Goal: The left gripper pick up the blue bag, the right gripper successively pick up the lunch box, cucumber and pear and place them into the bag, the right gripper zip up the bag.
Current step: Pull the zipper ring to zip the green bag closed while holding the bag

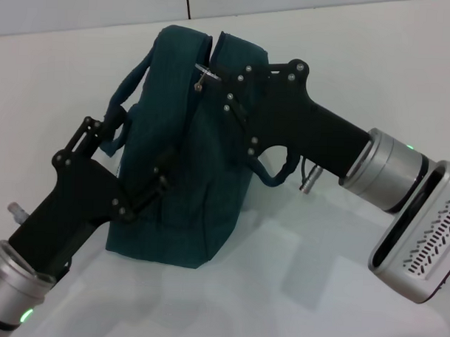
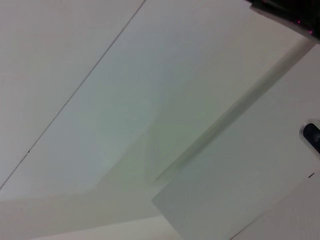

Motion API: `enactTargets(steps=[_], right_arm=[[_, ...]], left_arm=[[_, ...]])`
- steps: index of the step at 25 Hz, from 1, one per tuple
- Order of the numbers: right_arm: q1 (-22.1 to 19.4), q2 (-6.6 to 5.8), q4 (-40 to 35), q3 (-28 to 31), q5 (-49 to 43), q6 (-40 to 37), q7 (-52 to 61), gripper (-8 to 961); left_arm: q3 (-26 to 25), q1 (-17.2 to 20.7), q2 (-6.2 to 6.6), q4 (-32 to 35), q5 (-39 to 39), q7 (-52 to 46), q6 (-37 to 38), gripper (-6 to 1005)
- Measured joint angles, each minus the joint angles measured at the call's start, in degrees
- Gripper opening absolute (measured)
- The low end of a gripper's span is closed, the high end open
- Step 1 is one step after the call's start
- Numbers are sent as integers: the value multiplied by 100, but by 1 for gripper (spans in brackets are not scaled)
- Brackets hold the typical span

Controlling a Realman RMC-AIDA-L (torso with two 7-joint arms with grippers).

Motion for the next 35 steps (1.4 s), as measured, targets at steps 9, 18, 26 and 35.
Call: enactTargets(steps=[9, 18, 26, 35], right_arm=[[-19, 0, 31, -2, 0, -7, 12, 15], [-57, 0, 32, -166, 215, -52, 29, 15], [-67, 0, 55, -164, 575, -58, 32, 15], [-40, 0, 86, -272, 738, -42, 39, 15]], left_arm=[[26, -44, 35, -107, 18, -24, -4, 764], [19, -44, 36, -123, 41, 7, -46, 330], [3, -29, 29, -217, 19, 25, -42, 252], [-5, -144, 27, -220, -18, 102, -134, 123]])
